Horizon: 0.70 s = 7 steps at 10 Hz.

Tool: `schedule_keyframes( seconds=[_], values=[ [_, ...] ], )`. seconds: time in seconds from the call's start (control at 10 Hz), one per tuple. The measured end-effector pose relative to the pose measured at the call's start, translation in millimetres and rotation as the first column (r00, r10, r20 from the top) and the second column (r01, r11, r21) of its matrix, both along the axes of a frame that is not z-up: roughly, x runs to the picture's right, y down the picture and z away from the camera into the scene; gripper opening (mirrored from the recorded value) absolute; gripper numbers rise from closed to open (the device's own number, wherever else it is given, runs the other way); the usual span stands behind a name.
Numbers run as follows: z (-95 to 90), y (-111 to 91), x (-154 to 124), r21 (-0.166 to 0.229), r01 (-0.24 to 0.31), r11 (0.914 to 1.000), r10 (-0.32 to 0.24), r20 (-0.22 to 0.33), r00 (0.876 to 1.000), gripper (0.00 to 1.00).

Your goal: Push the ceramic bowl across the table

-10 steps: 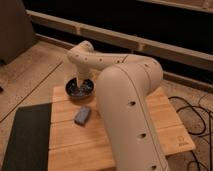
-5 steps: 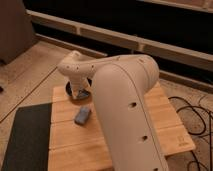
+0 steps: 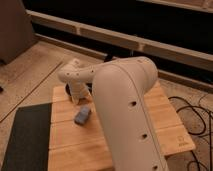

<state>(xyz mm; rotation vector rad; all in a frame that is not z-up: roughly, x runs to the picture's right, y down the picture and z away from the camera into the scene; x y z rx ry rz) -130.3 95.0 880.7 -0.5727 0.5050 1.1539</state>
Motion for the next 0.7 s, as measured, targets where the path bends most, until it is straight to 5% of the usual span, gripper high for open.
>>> schedule_keyframes(
  seconds=[0.3,0.7],
  values=[
    [29.7,1,-8,-0.051,0.045,0.9977,-0.045,0.005,0.999,0.65],
    [77.2,-45,-31,0.027,0.117,0.9928,-0.119,0.105,0.987,0.65]
  ],
)
